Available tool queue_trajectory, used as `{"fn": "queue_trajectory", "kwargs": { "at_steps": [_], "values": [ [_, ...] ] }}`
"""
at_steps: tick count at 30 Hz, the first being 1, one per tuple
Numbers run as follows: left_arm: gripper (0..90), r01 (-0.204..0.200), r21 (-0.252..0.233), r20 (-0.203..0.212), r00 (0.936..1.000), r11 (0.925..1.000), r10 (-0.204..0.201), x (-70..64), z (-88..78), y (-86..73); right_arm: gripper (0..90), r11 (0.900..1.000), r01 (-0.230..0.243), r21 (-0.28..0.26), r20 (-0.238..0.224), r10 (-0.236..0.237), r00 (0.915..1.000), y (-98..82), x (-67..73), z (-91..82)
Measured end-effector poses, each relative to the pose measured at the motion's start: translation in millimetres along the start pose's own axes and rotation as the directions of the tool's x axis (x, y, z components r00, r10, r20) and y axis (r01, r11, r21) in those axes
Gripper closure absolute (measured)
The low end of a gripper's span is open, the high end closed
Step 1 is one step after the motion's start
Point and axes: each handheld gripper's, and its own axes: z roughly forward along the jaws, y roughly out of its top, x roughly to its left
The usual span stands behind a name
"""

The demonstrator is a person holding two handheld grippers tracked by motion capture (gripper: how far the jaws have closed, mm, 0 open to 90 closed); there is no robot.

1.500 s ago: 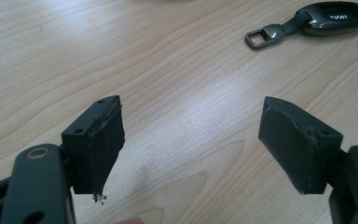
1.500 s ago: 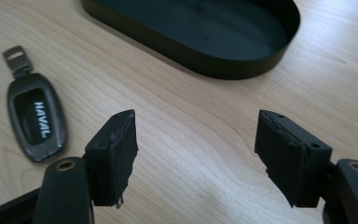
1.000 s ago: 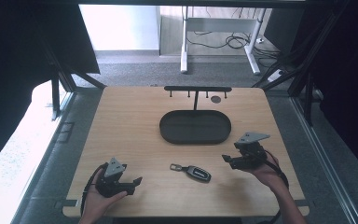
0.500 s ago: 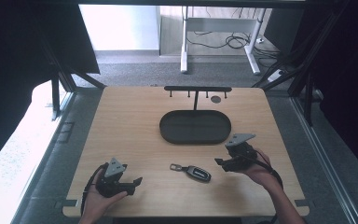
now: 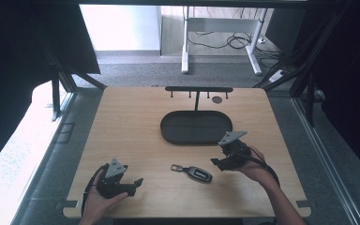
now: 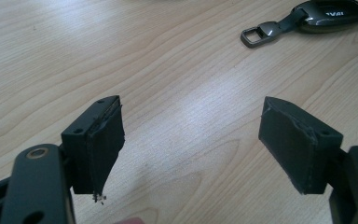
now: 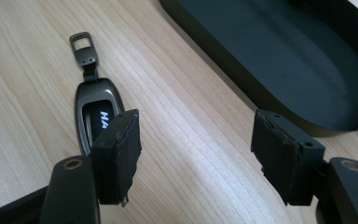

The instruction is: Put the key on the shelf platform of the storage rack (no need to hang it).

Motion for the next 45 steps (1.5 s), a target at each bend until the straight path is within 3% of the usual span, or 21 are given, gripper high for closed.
{"fn": "queue_trajectory", "kwargs": {
  "at_steps": [16,26,45],
  "values": [
    [22.3,0.001,0.000,0.002,1.0000,1.0000,-0.001,0.2,-0.4,-0.2,35.0,0.994,0.088,0.060,-0.051,-0.085,0.9951,23.5,18.0,18.8],
    [22.3,0.001,0.002,0.001,1.0000,1.0000,-0.001,1.9,-1.5,-0.5,37.0,0.989,0.115,0.090,-0.088,-0.107,0.9903,29.1,26.2,31.2],
    [22.3,-0.002,-0.001,0.004,1.0000,1.0000,0.002,2.9,-2.4,-1.2,36.7,0.971,0.197,0.134,-0.150,-0.177,0.9728,41.8,47.5,52.7]
  ]
}}
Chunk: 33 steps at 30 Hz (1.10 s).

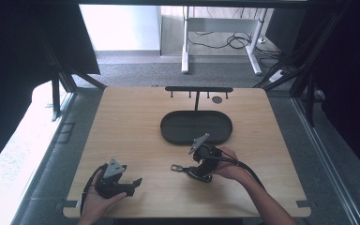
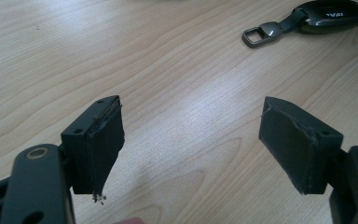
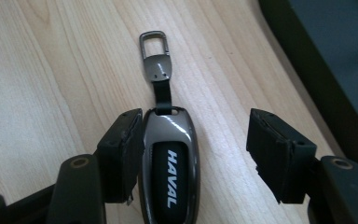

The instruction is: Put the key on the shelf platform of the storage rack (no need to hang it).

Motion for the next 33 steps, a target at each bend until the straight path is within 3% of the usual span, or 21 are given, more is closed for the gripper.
{"fn": "queue_trajectory", "kwargs": {
  "at_steps": [33],
  "values": [
    [22.3,-0.001,-0.002,0.003,1.0000,1.0000,0.001,-2.4,0.2,0.6,39.3,0.990,0.034,0.135,-0.020,-0.031,0.9993,0.8,12.1,29.3]
  ]
}}
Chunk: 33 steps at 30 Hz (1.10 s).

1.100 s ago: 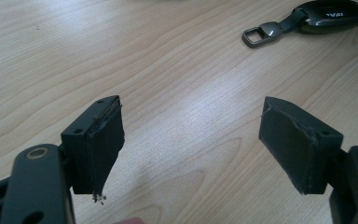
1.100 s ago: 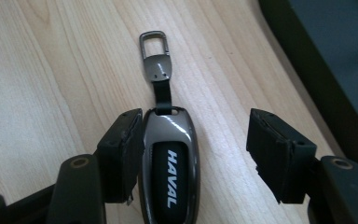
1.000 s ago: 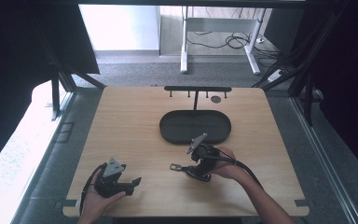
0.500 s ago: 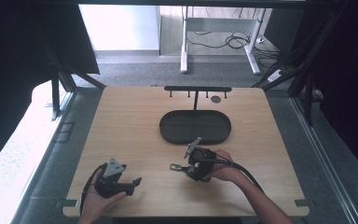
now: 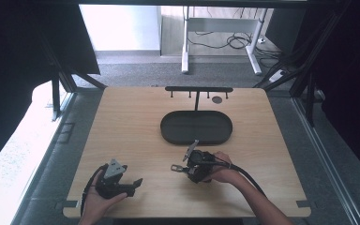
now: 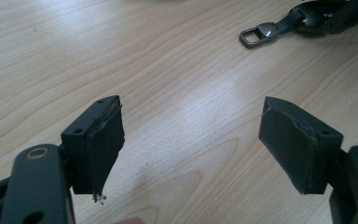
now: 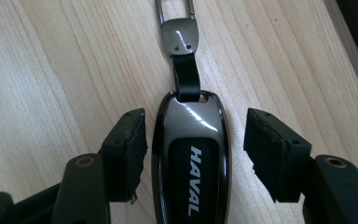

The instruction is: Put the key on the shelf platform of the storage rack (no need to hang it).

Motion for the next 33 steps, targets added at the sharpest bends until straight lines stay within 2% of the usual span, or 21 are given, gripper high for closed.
{"fn": "queue_trajectory", "kwargs": {
  "at_steps": [11,20,24,33],
  "values": [
    [22.2,0.001,0.005,0.005,1.0000,1.0000,-0.001,-1.5,3.3,-0.6,44.9,0.999,-0.006,0.035,-0.013,0.007,0.9999,-0.8,-1.0,7.2],
    [22.3,-0.003,0.005,0.004,1.0000,1.0000,0.003,-2.3,3.1,-0.3,48.6,0.999,-0.020,0.035,-0.036,0.021,0.9991,-1.3,-3.7,7.3],
    [22.3,-0.003,0.005,0.004,1.0000,1.0000,0.003,-2.1,2.9,-0.2,49.0,0.999,0.000,0.036,-0.034,0.001,0.9994,-1.2,-3.9,7.0],
    [22.3,-0.001,0.003,0.002,1.0000,1.0000,0.001,-1.8,2.6,-0.4,49.2,1.000,-0.010,0.023,-0.034,0.010,0.9994,-2.4,-6.0,0.9]
  ]
}}
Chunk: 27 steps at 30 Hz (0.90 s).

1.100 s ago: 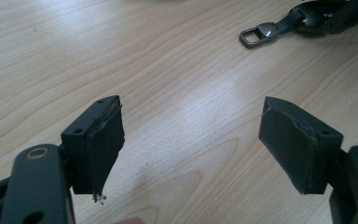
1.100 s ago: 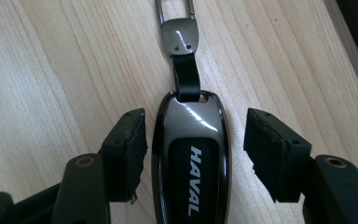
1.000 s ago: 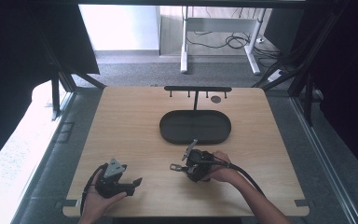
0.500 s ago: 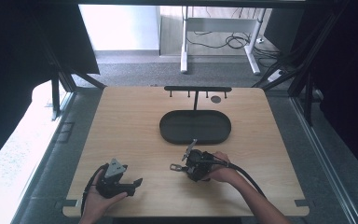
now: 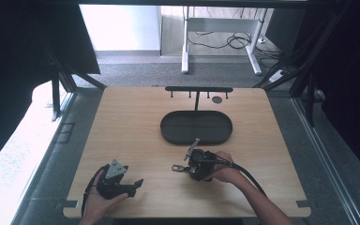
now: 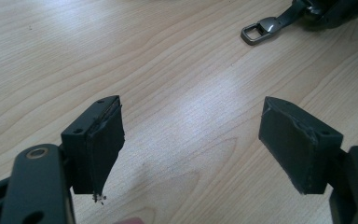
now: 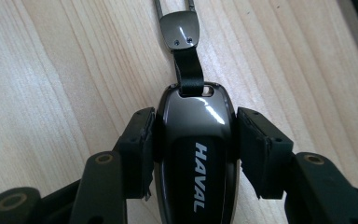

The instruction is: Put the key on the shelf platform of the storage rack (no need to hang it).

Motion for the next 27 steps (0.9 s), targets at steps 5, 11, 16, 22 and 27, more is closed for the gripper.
{"fn": "queue_trajectory", "kwargs": {
  "at_steps": [5,11,16,22,27],
  "values": [
    [22.3,-0.002,0.001,-0.001,1.0000,1.0000,0.002,-0.2,-0.1,0.2,49.3,1.000,0.002,-0.028,-0.014,-0.002,0.9999,-1.8,-2.3,-7.6],
    [22.3,-0.001,0.000,-0.001,1.0000,1.0000,0.001,-0.3,-0.1,0.2,49.3,0.998,-0.005,-0.062,-0.030,0.003,0.9996,-2.7,-3.2,-16.0],
    [22.3,-0.002,0.001,-0.001,1.0000,1.0000,0.002,-0.4,0.3,0.2,49.3,0.995,-0.013,-0.098,-0.038,0.009,0.9992,-3.2,-4.7,-24.7],
    [22.3,-0.005,0.004,-0.002,1.0000,1.0000,0.005,-0.1,0.4,0.2,49.4,0.990,-0.038,-0.136,-0.027,0.035,0.9990,-4.0,-8.6,-35.7],
    [22.3,-0.003,0.002,-0.002,1.0000,1.0000,0.003,-0.4,0.5,0.1,49.4,0.988,-0.023,-0.150,-0.014,0.021,0.9997,-2.4,-11.2,-50.1]
  ]
}}
